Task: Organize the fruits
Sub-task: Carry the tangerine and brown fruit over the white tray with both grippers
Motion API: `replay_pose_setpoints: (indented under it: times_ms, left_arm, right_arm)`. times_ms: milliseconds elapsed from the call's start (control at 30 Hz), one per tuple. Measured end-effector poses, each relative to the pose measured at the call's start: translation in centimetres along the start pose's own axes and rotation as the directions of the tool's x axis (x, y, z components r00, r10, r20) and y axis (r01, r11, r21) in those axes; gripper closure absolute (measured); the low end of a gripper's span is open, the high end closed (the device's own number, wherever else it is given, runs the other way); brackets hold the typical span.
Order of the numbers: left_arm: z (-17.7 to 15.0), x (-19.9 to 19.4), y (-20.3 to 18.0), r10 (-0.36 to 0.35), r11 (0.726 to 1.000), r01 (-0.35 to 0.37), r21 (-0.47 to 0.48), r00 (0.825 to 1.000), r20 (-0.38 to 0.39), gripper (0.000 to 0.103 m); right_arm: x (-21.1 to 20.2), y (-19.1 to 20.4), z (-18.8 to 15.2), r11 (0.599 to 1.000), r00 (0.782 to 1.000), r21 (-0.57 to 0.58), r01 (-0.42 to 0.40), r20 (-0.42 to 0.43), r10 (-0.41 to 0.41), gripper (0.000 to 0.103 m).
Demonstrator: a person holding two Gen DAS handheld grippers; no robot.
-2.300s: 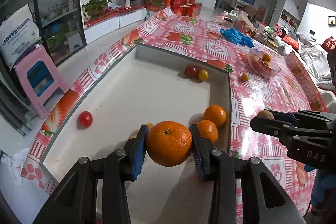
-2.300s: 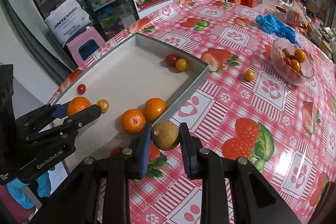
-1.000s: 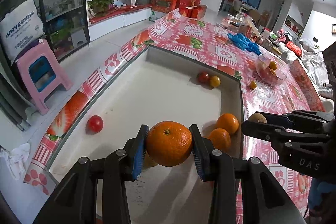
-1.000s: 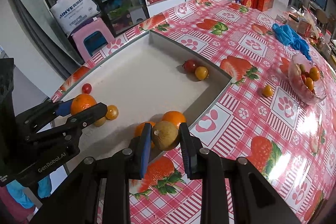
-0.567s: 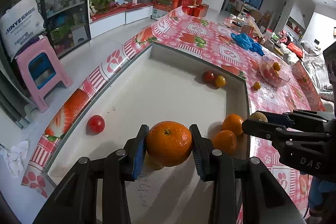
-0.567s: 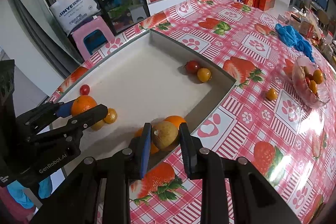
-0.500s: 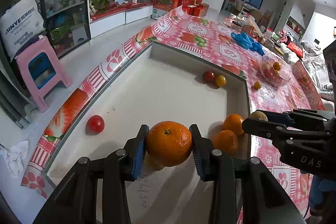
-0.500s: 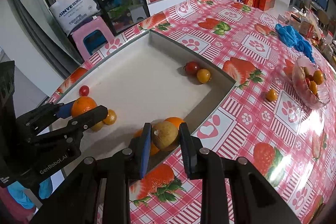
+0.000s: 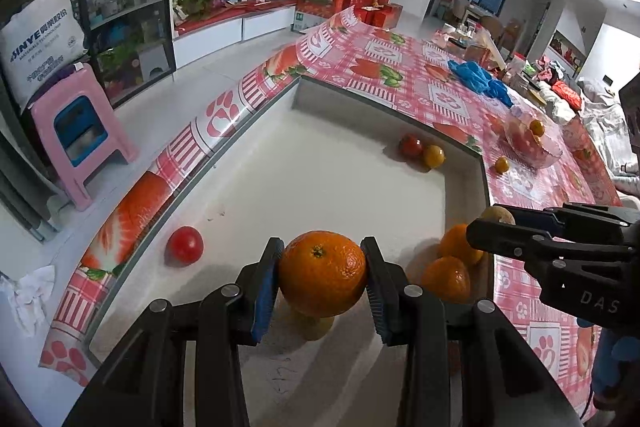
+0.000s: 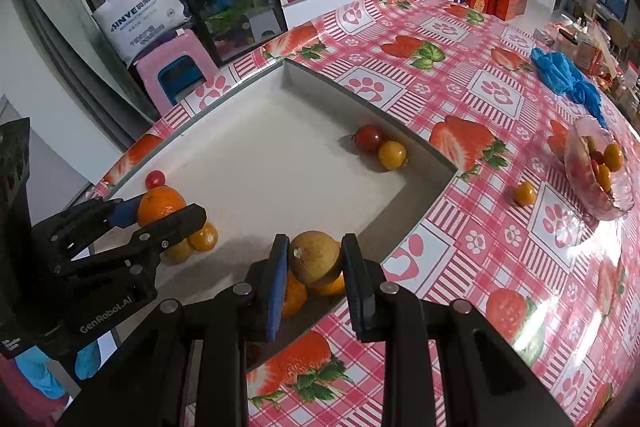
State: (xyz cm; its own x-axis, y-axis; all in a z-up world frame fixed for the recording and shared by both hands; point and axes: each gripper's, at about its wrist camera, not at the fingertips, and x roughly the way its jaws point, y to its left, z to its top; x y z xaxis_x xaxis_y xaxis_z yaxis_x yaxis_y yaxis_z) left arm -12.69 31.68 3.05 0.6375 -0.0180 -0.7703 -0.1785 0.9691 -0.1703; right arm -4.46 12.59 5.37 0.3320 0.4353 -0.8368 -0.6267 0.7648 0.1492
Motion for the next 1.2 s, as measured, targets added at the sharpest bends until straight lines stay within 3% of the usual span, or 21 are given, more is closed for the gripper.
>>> replay_pose_setpoints:
  times_ms: [1200]
  left_arm:
    - [0.3,1.1,-0.8,0.033,0.999,-0.033,0.034,0.999,-0.026,0.062]
  right_arm:
    - [0.6,-0.1,0.7,1.0,1.0,0.0,-0.011,-0.004,0.011,0.074]
